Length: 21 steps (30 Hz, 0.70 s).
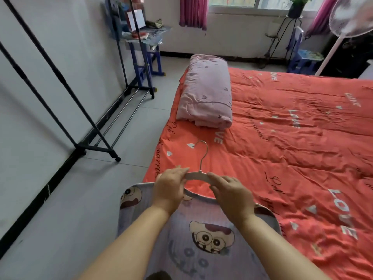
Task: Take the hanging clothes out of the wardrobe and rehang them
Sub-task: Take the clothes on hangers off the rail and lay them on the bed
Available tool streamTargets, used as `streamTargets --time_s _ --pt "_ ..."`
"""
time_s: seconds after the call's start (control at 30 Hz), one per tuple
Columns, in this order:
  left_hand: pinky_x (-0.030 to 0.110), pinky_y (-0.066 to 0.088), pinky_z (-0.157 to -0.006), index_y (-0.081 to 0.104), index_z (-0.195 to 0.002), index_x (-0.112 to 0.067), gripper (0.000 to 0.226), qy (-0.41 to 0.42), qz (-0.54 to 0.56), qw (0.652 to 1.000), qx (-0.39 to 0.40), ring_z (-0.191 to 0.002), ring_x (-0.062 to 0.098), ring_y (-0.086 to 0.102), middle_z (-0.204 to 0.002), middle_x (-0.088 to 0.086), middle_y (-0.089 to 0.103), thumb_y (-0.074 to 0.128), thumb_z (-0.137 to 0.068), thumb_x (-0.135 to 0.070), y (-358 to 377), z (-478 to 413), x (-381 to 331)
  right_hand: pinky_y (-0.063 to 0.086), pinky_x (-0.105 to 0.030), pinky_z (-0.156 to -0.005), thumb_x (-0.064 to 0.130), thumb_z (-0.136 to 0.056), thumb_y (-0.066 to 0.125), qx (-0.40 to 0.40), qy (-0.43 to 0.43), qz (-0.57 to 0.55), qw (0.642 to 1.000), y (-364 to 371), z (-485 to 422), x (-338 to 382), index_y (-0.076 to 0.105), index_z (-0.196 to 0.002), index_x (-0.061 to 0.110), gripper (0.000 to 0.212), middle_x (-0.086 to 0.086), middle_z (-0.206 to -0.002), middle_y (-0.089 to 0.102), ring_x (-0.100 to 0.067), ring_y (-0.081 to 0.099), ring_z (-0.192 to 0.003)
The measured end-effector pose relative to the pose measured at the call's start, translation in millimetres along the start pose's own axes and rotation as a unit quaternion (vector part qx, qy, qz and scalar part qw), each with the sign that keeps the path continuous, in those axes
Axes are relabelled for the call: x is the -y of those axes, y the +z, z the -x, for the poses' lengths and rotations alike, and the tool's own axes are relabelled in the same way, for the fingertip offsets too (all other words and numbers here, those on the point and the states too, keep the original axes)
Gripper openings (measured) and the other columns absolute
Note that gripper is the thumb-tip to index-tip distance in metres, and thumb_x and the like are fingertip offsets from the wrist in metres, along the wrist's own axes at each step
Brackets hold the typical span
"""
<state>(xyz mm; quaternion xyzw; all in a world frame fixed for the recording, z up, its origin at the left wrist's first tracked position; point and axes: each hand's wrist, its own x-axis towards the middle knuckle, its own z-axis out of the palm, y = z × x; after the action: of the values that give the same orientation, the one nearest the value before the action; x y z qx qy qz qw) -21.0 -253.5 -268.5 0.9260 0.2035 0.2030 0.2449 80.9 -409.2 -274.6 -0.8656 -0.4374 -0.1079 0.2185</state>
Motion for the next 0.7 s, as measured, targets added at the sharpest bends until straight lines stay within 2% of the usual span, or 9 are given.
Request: streamTargets --time_s 0.07,0.1,0.13,0.2,0.3,0.4,0.47,0.6,0.7 --pt "0.042 0.033 -0.106 0.045 -0.138 -0.022 0.054 -0.062 -0.038 0.996 0.058 -0.128 0.021 0.042 -0.141 -0.001 0.045 0.06 -0.087 -0.013 18.1 -0.7 12.1 0.051 -0.036 -0.075 0.029 -0.087 0.059 0.082 0.053 -0.005 0.995 30.1 -0.2 -14.1 0.045 -0.134 0.031 0.049 0.004 -0.116 0.063 -0.025 0.059 -0.099" --pt "0.037 0.026 -0.109 0.035 -0.143 -0.023 0.058 -0.085 -0.059 0.99 0.095 -0.134 0.02 0.032 -0.148 -0.003 0.034 0.057 -0.09 -0.017 26.3 2.2 18.2 0.046 -0.036 -0.086 0.029 -0.089 0.058 0.121 0.09 -0.02 0.988 43.7 4.2 -20.3 0.04 -0.139 0.03 0.053 0.004 -0.127 0.057 -0.026 0.053 -0.11" --pt "0.034 0.022 -0.109 0.029 -0.145 -0.024 0.06 -0.102 -0.077 0.983 0.131 -0.137 0.019 0.026 -0.152 -0.003 0.027 0.055 -0.092 -0.02 33.9 7.2 24.0 0.043 -0.035 -0.09 0.028 -0.088 0.059 0.144 0.11 -0.029 0.983 54.7 11.2 -23.9 0.039 -0.14 0.028 0.056 0.004 -0.133 0.053 -0.027 0.049 -0.114" --pt "0.033 0.021 -0.11 0.025 -0.147 -0.024 0.061 -0.125 -0.091 0.971 0.181 -0.139 0.019 0.022 -0.154 -0.001 0.022 0.053 -0.093 -0.024 47.5 20.9 34.0 0.046 -0.036 -0.084 0.021 -0.078 0.071 0.169 0.102 -0.043 0.979 68.6 28.8 -23.0 0.05 -0.134 0.024 0.059 0.0 -0.124 0.06 -0.032 0.056 -0.104" --pt "0.032 0.024 -0.109 0.026 -0.146 -0.024 0.058 -0.138 -0.109 0.958 0.228 -0.136 0.019 0.025 -0.151 -0.002 0.025 0.051 -0.094 -0.03 57.0 44.5 39.8 0.052 -0.036 -0.066 0.011 -0.049 0.086 0.215 0.096 -0.053 0.97 84.4 62.4 -19.5 0.067 -0.112 0.019 0.067 -0.002 -0.098 0.069 -0.031 0.064 -0.08" --pt "0.031 0.025 -0.107 0.027 -0.144 -0.025 0.056 -0.126 -0.131 0.955 0.235 -0.135 0.017 0.026 -0.147 -0.004 0.029 0.049 -0.093 -0.035 56.1 62.1 37.7 0.054 -0.034 -0.061 0.015 -0.036 0.092 0.223 0.08 -0.047 0.97 84.9 78.8 -9.5 0.069 -0.101 0.017 0.069 -0.001 -0.087 0.069 -0.027 0.065 -0.073" --pt "0.032 0.024 -0.108 0.027 -0.144 -0.025 0.056 -0.129 -0.132 0.954 0.236 -0.136 0.017 0.025 -0.148 -0.004 0.028 0.049 -0.093 -0.036 51.0 68.9 34.3 0.053 -0.036 -0.067 0.016 -0.044 0.09 0.224 0.079 -0.046 0.97 80.5 83.0 -2.2 0.068 -0.106 0.017 0.066 0.0 -0.092 0.069 -0.027 0.065 -0.079" --pt "0.031 0.026 -0.107 0.03 -0.143 -0.024 0.055 -0.14 -0.123 0.957 0.222 -0.134 0.017 0.028 -0.147 -0.002 0.031 0.048 -0.094 -0.037 24.5 81.8 24.5 0.038 -0.033 -0.096 0.013 -0.079 0.067 0.22 0.078 -0.067 0.97 51.6 76.2 28.2 0.05 -0.133 0.021 0.057 0.002 -0.126 0.056 -0.027 0.048 -0.116" --pt "0.029 0.031 -0.102 0.036 -0.14 -0.024 0.05 -0.137 -0.131 0.962 0.198 -0.129 0.016 0.034 -0.14 -0.004 0.039 0.048 -0.093 -0.037 -10.8 96.3 14.9 0.032 -0.029 -0.099 0.019 -0.088 0.058 0.232 0.049 -0.062 0.97 26.9 70.6 56.9 0.04 -0.14 0.023 0.055 0.005 -0.135 0.048 -0.023 0.04 -0.123"
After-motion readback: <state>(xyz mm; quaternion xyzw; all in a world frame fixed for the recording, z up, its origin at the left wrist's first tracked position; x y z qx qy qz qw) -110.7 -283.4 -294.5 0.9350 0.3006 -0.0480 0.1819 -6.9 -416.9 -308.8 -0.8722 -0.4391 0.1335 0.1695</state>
